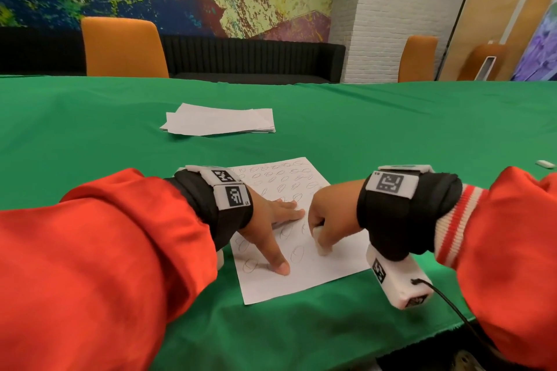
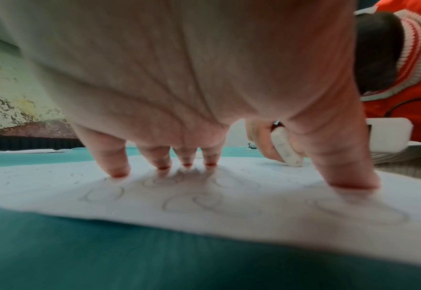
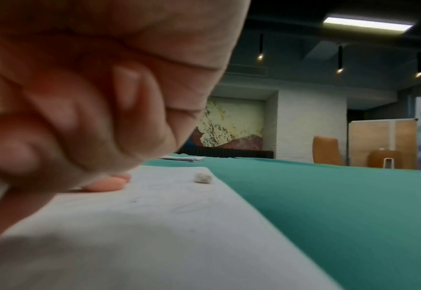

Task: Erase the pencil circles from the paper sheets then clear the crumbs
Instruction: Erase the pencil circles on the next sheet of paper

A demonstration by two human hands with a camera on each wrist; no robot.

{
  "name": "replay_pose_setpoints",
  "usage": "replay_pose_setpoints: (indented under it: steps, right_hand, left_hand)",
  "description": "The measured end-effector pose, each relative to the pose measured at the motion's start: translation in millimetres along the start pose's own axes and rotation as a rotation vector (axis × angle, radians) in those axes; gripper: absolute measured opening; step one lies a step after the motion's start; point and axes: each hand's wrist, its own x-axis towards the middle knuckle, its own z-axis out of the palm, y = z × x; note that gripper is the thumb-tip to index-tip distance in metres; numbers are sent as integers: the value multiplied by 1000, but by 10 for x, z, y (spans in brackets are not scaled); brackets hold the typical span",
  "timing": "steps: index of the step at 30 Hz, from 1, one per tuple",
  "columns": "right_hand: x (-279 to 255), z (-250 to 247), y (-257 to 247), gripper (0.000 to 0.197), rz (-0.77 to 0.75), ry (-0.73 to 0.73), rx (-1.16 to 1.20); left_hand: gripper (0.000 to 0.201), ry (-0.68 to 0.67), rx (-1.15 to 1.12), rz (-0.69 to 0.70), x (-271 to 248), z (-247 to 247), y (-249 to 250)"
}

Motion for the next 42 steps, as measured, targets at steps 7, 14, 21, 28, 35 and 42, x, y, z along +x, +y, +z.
replay_pose_setpoints:
  steps: [7, 14, 21, 28, 35, 42]
  right_hand:
    - [3, 21, 70, 26, 21, 11, 4]
    - [60, -8, 116, 23, 80, 58, -8]
    - [107, -44, 104, 17, 117, 22, 52]
    - [162, -32, -37, 21, 76, 31, 19]
    - [213, -49, -58, 20, 100, 56, 4]
    - [192, -71, 15, 27, 169, 33, 3]
  left_hand:
    - [105, 0, 8, 5, 6, 1, -2]
    - [104, -2, 5, 3, 11, 5, 11]
    - [103, 3, 10, 3, -3, 1, 21]
    - [104, 5, -2, 19, 12, 8, -11]
    - [103, 6, -10, 28, -5, 3, -4]
    - [103, 11, 4, 8, -14, 5, 3]
